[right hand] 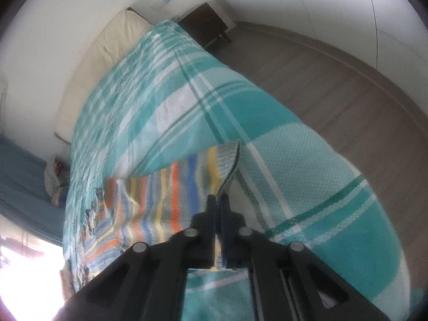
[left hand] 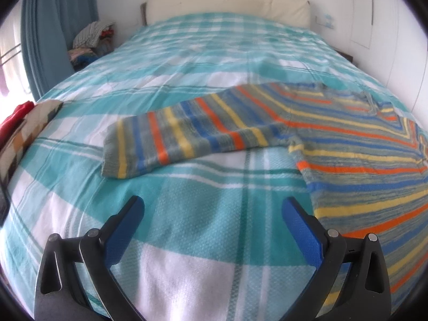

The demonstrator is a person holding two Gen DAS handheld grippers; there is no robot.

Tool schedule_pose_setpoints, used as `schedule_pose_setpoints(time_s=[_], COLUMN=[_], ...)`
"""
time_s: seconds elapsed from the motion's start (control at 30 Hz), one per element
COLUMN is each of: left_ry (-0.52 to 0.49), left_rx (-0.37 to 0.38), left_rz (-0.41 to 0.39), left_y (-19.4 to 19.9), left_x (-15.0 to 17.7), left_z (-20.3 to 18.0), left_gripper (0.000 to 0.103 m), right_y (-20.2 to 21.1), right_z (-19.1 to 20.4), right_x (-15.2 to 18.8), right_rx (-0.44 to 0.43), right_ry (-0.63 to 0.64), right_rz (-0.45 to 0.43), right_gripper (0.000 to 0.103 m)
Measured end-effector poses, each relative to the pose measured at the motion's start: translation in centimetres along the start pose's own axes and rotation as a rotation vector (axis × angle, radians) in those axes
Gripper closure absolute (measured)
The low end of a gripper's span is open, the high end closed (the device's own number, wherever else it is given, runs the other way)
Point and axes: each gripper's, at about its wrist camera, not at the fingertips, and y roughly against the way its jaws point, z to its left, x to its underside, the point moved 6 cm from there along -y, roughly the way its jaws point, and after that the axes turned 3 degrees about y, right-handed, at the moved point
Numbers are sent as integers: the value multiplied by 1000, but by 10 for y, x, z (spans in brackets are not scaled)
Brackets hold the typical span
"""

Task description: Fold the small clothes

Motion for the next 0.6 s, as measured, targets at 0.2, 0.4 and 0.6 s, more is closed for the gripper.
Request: schedule_pose_setpoints(time_s=[0.2, 0.4, 0.6], left_ry=[39, 115, 158], left_rx=[-32, -40, -58], left_rz=[-95, -74, -53], left_y=[12, 7, 3], left_x=[-20, -20, -17], left_z=[14, 37, 51], left_gripper=[1, 1, 1], right_y=[50, 1, -71], right_z=[175, 339, 368], right_x=[-14, 39, 102], right_rx=[-226, -416, -526], right_ry=[274, 465, 399], right_rz=[-62, 73, 272], right_gripper=[101, 100, 50])
